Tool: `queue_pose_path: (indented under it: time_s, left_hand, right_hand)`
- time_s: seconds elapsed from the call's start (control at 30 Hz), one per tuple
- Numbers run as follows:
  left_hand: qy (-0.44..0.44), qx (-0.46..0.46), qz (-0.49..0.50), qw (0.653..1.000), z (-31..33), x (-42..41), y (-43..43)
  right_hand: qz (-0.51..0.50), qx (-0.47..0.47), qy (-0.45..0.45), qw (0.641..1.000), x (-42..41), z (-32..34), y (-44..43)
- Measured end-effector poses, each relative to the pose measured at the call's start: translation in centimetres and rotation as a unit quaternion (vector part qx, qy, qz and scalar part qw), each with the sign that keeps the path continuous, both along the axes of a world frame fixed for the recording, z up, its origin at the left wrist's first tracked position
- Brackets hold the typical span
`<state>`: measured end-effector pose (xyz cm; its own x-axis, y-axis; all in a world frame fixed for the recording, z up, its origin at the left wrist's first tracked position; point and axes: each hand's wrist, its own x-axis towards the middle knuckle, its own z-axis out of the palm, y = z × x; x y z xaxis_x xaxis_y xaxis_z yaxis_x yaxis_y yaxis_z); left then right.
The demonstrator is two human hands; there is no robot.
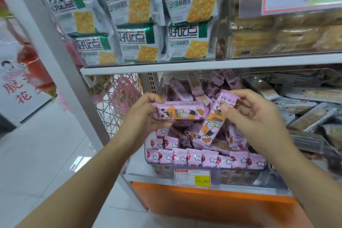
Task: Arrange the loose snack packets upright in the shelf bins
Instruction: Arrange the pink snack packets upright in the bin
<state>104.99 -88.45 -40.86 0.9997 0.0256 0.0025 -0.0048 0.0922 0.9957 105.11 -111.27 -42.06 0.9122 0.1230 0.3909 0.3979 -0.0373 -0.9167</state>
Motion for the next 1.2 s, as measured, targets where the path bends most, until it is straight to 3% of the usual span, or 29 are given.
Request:
queue_pose_path:
  time_s: [0.3,0.43,0.6,0.7,0.83,0.97,1.07,1.2]
  left_hand:
    - [0.003,-0.074,-0.012,0.997,-0.8,0.2,-1.4]
    - [-0.012,-0.002,0.015,1.0,-0.9,0.6,-1.2]
    - [-0.036,0.02,0.039,0.998,-1.0,0.2,-0.9]
    - [-0.051,0.119,0.021,0.991,-1.4,-0.3,-0.9]
    - [-0.072,0.197,-0.054,0.976,-1.0,-0.5,-1.1]
    - [-0.111,0.305,-0.073,0.943,-0.8,-0.2,-1.2]
    - [-0.128,0.382,-0.073,0.912,-0.8,0.2,-0.9]
    - [-0.125,0.453,-0.106,0.876,-0.8,0.3,-0.1]
  right_hand:
    - [-0.077,0.07,-0.015,0.994,-0.3,0.8,-0.5]
    - [-0.066,0.061,0.011,0.996,-0.1,0.2,-0.7]
    - [-0.067,0.112,0.059,0.99,0.5,-0.1,-0.7]
    - [0.003,0.142,0.087,0.986,0.5,-0.2,-0.4]
    - [0.082,0.02,0.088,0.992,-0.3,-0.6,1.2]
    - [0.012,-0.178,0.0,0.984,0.2,-0.8,2.4]
    - [-0.007,-0.26,-0.055,0.964,0.8,-0.6,2.9]
    - [0.015,-0.307,-0.058,0.95,0.9,-1.0,3.1]
